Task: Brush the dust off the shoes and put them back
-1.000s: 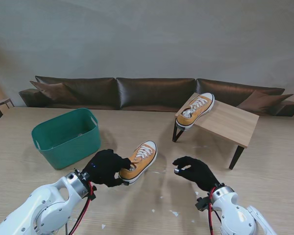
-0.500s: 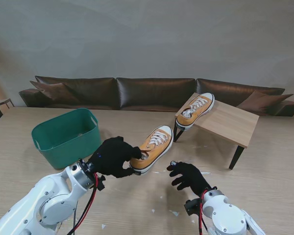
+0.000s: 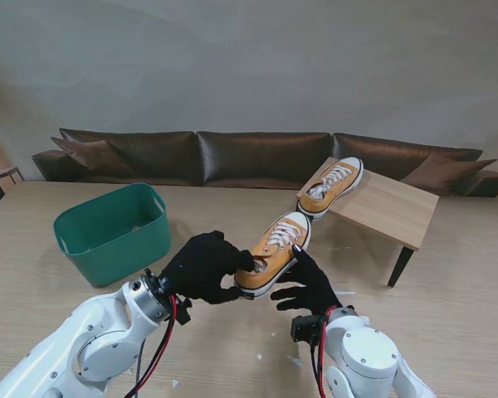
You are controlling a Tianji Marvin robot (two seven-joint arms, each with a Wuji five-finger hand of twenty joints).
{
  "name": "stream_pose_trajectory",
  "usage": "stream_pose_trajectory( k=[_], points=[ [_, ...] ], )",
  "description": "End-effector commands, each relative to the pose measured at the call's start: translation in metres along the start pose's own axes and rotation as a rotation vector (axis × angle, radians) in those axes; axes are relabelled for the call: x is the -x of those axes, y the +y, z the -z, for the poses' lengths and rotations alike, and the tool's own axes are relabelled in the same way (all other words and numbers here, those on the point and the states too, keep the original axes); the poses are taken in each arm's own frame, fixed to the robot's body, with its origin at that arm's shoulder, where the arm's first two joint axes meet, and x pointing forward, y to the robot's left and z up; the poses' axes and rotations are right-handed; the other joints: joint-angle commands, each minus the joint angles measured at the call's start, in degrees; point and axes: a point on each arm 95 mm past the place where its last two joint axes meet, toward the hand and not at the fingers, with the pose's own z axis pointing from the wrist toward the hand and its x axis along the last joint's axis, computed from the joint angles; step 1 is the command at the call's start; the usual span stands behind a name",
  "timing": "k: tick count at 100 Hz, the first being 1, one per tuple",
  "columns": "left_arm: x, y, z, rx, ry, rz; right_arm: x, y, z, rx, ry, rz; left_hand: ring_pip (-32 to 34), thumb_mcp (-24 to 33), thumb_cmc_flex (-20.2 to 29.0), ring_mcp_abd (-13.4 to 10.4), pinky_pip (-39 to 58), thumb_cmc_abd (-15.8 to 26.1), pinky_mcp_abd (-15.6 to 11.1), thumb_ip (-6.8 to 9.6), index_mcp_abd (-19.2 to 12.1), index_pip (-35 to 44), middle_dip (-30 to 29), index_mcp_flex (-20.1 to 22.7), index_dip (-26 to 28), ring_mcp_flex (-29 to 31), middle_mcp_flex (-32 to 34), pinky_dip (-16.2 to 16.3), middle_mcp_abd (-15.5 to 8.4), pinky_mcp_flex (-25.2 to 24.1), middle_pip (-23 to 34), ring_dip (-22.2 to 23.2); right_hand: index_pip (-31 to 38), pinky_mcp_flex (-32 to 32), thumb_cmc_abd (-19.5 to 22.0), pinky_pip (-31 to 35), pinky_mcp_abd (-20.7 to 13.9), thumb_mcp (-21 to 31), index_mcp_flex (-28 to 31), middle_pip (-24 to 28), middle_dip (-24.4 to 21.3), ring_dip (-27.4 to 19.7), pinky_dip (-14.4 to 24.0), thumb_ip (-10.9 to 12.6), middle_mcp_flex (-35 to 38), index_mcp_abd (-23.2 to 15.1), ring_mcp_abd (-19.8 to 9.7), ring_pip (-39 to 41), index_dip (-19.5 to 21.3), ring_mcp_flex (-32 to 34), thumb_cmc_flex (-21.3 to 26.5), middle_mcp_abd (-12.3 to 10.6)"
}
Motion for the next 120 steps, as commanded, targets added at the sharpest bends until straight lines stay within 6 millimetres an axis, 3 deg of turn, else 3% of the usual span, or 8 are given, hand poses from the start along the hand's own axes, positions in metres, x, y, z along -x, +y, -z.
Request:
stream_pose_trajectory(
  k=[1, 34, 81, 88, 91, 94, 96, 120],
  points=[
    [-0.001, -0.002, -0.006, -0.005, 0.005, 0.006, -0.008, -0.012, 0.000, -0.033, 0.014, -0.013, -1.3, 5.0, 5.0, -1.7, -1.5, 3.4, -3.5, 2.48, 5.3, 35.7, 0.9, 9.1, 9.7, 2.5, 1.7, 0.1, -7.9, -0.8, 0.1, 0.5, -0.4, -10.2, -0.5, -0.9, 1.6, -0.8, -0.5, 0.4, -1.2, 0.6, 1.1, 1.5, -0.3, 0.4, 0.7, 0.6, -0.6, 1.8, -1.8, 0.5],
    [-0.001, 0.008, -0.010, 0.034, 0.019, 0.023, -0.017, -0.024, -0.003, -0.002, -0.035, -0.043, -1.4, 4.9, 5.4, -1.3, -1.7, 3.3, -3.4, 2.54, 5.6, 35.5, 1.2, 9.2, 10.0, 2.0, 1.5, 0.5, -7.6, -1.8, 0.1, 0.8, 1.3, -8.5, -3.5, -0.5, 2.8, 2.1, 2.5, 1.6, -1.5, 0.9, 1.8, 1.6, 2.4, 1.0, 1.8, 2.5, -0.4, 5.0, -2.6, 1.3],
    [0.000, 0.014, -0.012, 0.075, 0.026, 0.019, -0.024, -0.037, -0.008, 0.129, -0.077, -0.077, -1.4, 4.8, 5.7, -1.0, -1.9, 3.3, -3.2, 2.57, 5.7, 35.3, 1.5, 9.3, 10.2, 1.4, 1.4, 1.0, -7.4, -2.9, 0.0, 1.2, 10.7, -3.6, -15.1, 13.5, -0.1, 0.9, 23.4, 4.1, 1.9, 3.7, 0.4, 4.4, 19.7, -6.3, -1.5, 12.8, 4.3, 18.1, 29.1, -1.8],
    [0.000, 0.015, -0.011, 0.075, 0.020, 0.016, -0.024, -0.038, -0.009, 0.148, -0.084, -0.070, -1.3, 4.8, 5.8, -0.8, -1.8, 3.2, -3.0, 2.57, 5.7, 35.3, 1.7, 9.3, 10.3, 1.1, 1.2, 1.2, -7.2, -3.1, 0.0, 1.3, 20.7, -3.0, -17.7, 16.5, -0.7, -2.0, 22.2, 3.4, 2.7, 4.3, -1.1, 4.0, 22.5, -7.9, -2.3, 14.8, -7.3, 20.2, 37.3, -2.6],
    [0.000, 0.015, -0.011, 0.073, 0.018, 0.014, -0.024, -0.038, -0.009, 0.154, -0.084, -0.068, -1.3, 4.9, 5.8, -0.7, -1.8, 3.3, -2.9, 2.61, 5.7, 35.3, 1.7, 9.3, 10.3, 1.0, 1.2, 1.3, -7.2, -3.3, 0.0, 1.4, 26.8, -2.4, -22.0, 17.6, -1.2, 9.2, 20.6, 3.2, 2.8, 4.5, -1.3, 3.7, 24.0, -8.4, -2.6, 15.5, -11.3, 21.3, 36.2, -2.8],
    [0.000, 0.015, -0.011, 0.072, 0.016, 0.012, -0.024, -0.038, -0.009, 0.157, -0.082, -0.068, -1.1, 4.9, 5.6, -0.5, -1.6, 3.4, -2.6, 2.61, 5.7, 35.2, 1.9, 9.3, 10.4, 0.7, 1.0, 1.4, -7.0, -3.6, 0.0, 1.5, 30.1, -1.9, -26.2, 18.9, -1.5, 31.3, 20.7, 2.9, 3.1, 4.8, -1.3, -5.7, 25.4, -8.7, -2.9, 16.2, -13.8, 22.1, 30.7, -2.9],
    [0.000, 0.015, -0.011, 0.071, 0.014, 0.011, -0.024, -0.038, -0.010, 0.160, -0.081, -0.070, -1.1, 4.9, 5.6, -0.4, -1.6, 3.4, -2.6, 2.61, 5.7, 35.2, 1.9, 9.3, 10.4, 0.6, 0.9, 1.5, -7.0, -3.7, 0.0, 1.6, 30.8, -1.7, -26.1, 19.5, -1.6, 34.8, 21.4, 2.9, 3.3, 5.0, -1.3, -7.6, 26.1, -8.6, -2.9, 16.7, -13.9, 22.6, 30.1, -2.6],
    [0.002, 0.015, -0.007, 0.060, -0.029, 0.002, -0.024, -0.038, -0.011, 0.203, -0.058, -0.114, -4.3, 4.9, 2.8, 1.6, -2.9, 4.2, -0.6, 2.04, 3.4, 30.7, -1.0, 5.6, 11.3, -4.1, -3.2, 1.9, -4.1, -7.0, -5.8, -0.9, 35.0, 2.6, -27.9, 24.8, -1.9, 41.2, 25.7, 4.8, 8.0, 8.1, -1.1, -9.6, 31.8, -7.2, -3.4, 24.7, -9.4, 27.8, 32.5, 0.0]
  ],
)
